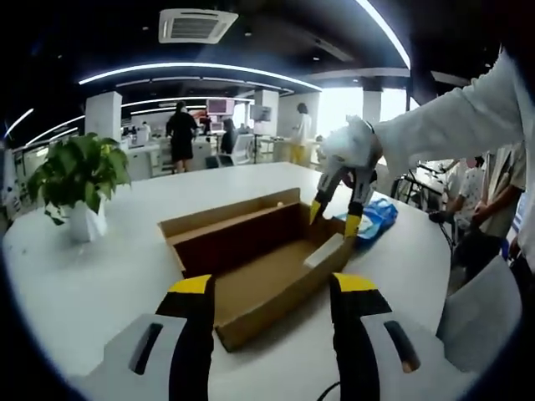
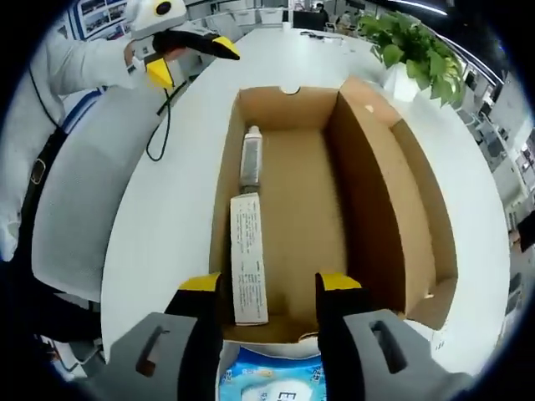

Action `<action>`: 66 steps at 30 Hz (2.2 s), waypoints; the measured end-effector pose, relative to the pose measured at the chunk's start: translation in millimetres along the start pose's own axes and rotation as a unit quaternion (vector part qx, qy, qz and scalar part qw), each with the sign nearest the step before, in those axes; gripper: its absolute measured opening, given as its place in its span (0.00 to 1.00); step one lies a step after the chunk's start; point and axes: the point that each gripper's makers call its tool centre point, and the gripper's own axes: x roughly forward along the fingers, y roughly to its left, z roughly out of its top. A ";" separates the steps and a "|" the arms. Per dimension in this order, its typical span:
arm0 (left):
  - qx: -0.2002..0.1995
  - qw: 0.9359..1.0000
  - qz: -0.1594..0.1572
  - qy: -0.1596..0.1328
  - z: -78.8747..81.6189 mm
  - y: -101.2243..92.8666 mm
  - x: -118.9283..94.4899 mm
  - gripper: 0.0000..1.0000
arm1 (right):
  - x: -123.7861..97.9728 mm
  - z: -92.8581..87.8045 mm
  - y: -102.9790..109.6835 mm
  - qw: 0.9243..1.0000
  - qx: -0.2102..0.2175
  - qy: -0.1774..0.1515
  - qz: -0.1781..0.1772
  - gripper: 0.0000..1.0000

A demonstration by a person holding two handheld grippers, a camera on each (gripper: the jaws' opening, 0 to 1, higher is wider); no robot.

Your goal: Operate the shoe box by opening the lid, removing the specified soft item, and placing it in the target area until the item is outside and the box remains undamaged.

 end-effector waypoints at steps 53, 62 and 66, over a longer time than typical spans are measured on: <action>-0.007 1.000 0.001 0.001 -3.0 -8.4 5.0 0.55 | 39.0 4.6 -2.5 0.998 -0.020 0.040 -0.034 0.17; -0.008 1.000 0.001 0.000 -2.1 -7.7 4.2 0.55 | 21.4 22.1 -6.2 0.999 0.004 0.000 -0.044 0.16; -0.007 1.000 -0.001 -0.002 -0.5 -9.0 5.1 0.55 | 6.4 28.1 -5.9 0.999 0.009 -0.009 -0.051 0.16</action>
